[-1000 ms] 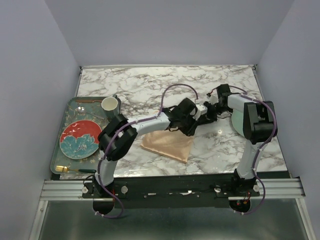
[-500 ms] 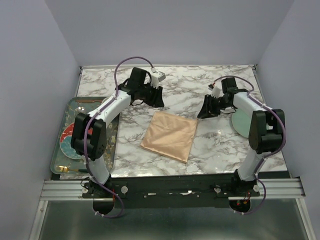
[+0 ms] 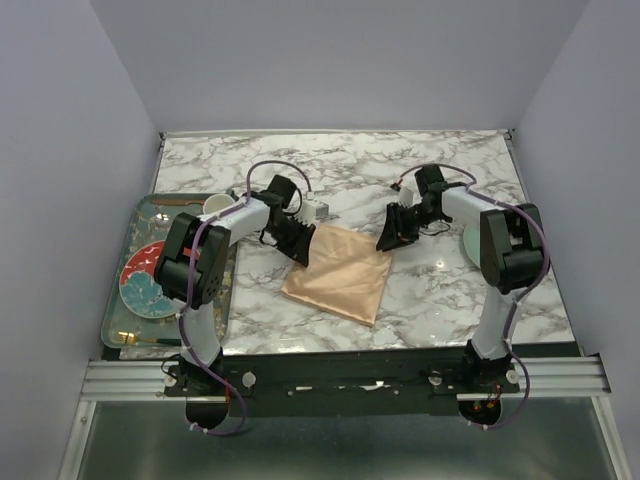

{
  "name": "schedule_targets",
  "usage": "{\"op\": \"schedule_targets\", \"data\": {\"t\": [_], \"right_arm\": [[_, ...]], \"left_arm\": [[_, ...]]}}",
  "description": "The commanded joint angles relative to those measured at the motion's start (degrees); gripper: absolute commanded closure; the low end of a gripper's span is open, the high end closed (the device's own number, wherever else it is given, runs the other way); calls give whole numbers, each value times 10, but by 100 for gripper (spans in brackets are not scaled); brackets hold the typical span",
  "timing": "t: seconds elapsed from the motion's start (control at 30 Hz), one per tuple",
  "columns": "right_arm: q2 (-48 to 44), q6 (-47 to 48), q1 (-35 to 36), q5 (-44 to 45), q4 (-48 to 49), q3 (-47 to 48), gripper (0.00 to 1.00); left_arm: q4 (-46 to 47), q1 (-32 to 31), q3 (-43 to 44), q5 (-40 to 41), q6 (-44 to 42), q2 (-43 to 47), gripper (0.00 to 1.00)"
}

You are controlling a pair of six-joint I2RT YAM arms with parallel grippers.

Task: Fold the napkin into a case and place the utensils inside
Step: Rotate the lower triangle-folded napkin at the center of the board.

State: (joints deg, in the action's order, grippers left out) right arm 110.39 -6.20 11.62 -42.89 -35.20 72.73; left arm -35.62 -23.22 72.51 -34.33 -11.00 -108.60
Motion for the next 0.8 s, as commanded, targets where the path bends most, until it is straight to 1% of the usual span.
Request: {"op": "schedule_targets", "data": {"t": [0.0,0.13,0.27,0.33,0.37,0.4,0.43,0.47,0.5,0.57,0.6,0.67,0.7,0.73,0.77], "right_arm": [[56,32,-5,58,-23,48,64],[101,44,-5,81,-41,115,64],[113,58,-5,84,-61,157,64],[101,87,-5,43,-79,162,62],[72,93,-5,24,-80,151,61],[51,100,-5,-21,-80,143,58],[31,104,-5,-44,-77,133,55],[11,105,-5,-61,-73,124,52],[-29,101,-5,-92,-71,104,44],[-62,95,-5,-127,-62,80,38],[-88,76,-5,-162,-58,40,33],[-113,48,0,-193,-37,-7,27],[-122,25,3,-212,-28,-30,22],[-139,15,15,-219,-10,-76,20],[-145,4,21,-227,2,-100,18]], "left_arm": [[-10,-20,-61,15,4,53,83],[-4,-50,-96,17,43,70,85],[12,-64,-106,13,91,76,86],[16,-60,-100,16,96,84,79],[20,-50,-95,3,94,91,71],[41,-42,-95,-8,93,116,66],[55,-36,-94,-19,94,132,61],[69,-27,-91,-36,94,149,53],[85,-27,-87,-76,86,173,50],[92,-29,-78,-130,85,189,46],[90,-37,-76,-175,96,193,46],[81,-50,-76,-212,107,186,46],[66,-66,-80,-230,107,176,46],[64,-74,-86,-250,108,175,46],[65,-81,-108,-258,107,173,47]]}}
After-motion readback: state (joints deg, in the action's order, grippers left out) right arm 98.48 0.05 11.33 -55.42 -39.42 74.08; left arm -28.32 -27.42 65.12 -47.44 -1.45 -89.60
